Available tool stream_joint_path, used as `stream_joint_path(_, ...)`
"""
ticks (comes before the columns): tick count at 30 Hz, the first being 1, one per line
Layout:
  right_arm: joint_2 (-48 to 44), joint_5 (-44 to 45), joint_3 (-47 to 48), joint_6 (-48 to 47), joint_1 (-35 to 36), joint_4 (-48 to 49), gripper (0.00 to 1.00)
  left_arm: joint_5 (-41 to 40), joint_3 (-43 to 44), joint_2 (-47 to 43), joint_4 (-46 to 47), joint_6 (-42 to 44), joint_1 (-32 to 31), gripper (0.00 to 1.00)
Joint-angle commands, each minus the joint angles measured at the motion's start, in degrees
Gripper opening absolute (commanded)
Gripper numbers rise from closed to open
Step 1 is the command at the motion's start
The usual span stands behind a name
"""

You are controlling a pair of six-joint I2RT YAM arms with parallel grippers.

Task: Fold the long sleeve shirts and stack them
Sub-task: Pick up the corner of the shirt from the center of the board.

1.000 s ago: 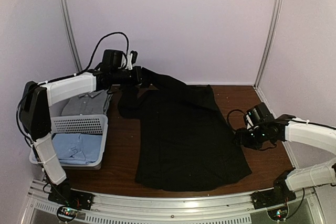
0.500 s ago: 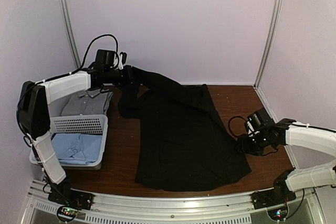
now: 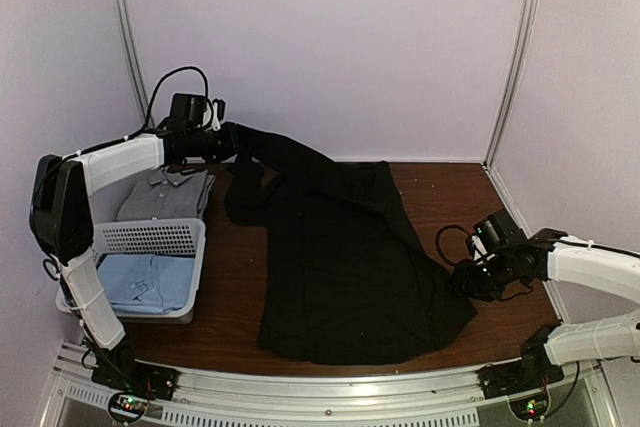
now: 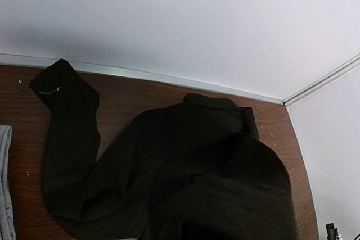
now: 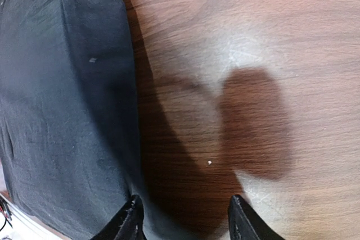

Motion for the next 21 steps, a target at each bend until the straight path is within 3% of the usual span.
stream_joint_path(1, -1.4, -2.1, -0.9, 0.2, 1.2, -0.2, 0.5, -1.1, -0.1, -2.7, 0.6, 0.1, 0.9, 0.0)
stream_joint_path(21, -10.9, -6.3, -0.5, 0.6, 3.5, -11.3, 0.24, 0.0, -1.1, -2.5, 1.1, 0.0, 1.1, 0.0)
